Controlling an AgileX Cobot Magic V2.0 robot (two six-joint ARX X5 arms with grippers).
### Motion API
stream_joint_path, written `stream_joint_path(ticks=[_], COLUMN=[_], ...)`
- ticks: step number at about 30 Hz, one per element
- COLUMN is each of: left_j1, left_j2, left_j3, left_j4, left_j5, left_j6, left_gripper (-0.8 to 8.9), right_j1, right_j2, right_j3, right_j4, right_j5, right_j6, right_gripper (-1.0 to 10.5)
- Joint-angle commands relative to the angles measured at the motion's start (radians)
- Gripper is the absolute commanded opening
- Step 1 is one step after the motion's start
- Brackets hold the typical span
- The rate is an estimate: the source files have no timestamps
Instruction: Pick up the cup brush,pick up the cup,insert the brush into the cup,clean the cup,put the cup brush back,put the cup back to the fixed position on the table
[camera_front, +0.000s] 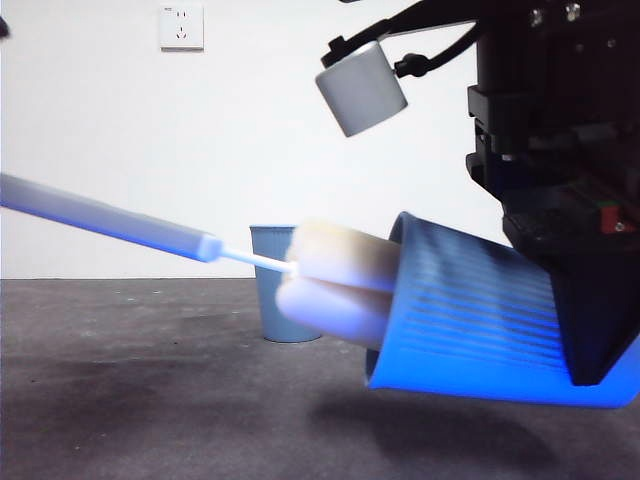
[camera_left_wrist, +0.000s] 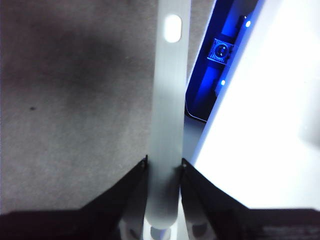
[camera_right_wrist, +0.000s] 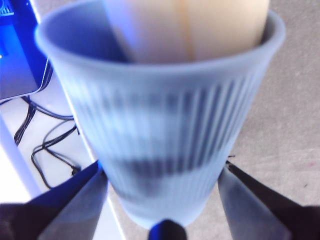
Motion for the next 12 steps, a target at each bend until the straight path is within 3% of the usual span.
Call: stream_joint_path(ticks=[1, 12], left_j1=[0.017, 0.012], left_j2=[-0.028, 0.008], left_j3=[-0.004, -0.004], left_j4=[0.014, 0.122], left_j5=[-0.011, 0.084], left_j6=[-0.019, -0.008], left_gripper=[-0.09, -0.09], right_j1=[0.004, 0.004], right_j2=[-0.005, -0.005], right_j3=[0.003, 0.003], right_j4=[0.016, 0.043], right_j5=[-0.003, -0.004], right_j6=[-0.005, -0.005], right_gripper=[-0.1, -0.1])
